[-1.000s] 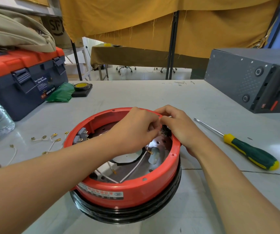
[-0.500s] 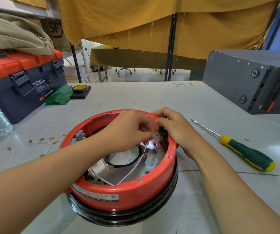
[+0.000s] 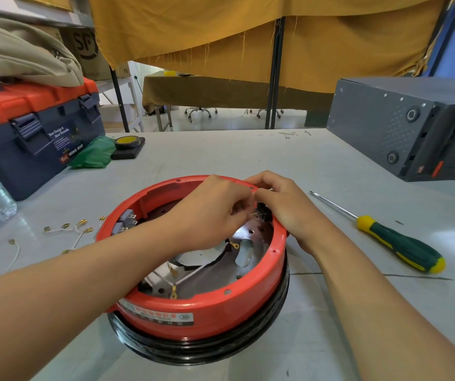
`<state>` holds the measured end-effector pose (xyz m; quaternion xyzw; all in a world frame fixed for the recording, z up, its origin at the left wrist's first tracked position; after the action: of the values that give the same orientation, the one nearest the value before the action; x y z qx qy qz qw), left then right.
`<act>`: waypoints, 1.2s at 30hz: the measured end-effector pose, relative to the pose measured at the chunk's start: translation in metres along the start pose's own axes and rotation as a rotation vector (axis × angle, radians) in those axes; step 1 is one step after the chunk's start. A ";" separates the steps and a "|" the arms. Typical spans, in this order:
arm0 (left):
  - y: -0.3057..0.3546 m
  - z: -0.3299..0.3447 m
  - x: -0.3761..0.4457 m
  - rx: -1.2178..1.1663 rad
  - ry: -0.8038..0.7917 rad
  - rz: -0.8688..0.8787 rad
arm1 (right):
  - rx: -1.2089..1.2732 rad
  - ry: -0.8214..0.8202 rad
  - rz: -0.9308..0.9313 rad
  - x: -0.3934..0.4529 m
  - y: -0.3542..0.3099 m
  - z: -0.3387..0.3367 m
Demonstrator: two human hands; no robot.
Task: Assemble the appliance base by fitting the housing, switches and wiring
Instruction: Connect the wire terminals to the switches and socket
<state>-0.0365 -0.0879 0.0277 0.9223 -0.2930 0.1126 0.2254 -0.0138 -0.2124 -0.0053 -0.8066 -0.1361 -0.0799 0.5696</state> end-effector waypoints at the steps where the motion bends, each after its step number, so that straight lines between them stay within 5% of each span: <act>1: 0.000 0.000 0.000 0.008 0.001 0.013 | 0.000 0.000 -0.002 0.000 0.000 0.000; 36: 0.000 0.005 0.001 -0.005 0.002 -0.066 | -0.019 -0.002 -0.004 0.002 0.001 -0.001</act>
<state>-0.0355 -0.0907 0.0240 0.9309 -0.2624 0.1050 0.2316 -0.0116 -0.2136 -0.0055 -0.8119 -0.1376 -0.0814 0.5615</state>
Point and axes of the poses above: each hand's wrist, its own x-axis towards the middle knuckle, its own z-axis out of the palm, y = z × x, the point moved 4 cm from there along x, towards the middle knuckle, and after that the axes turned 8 degrees about -z, right-handed, at the moved point
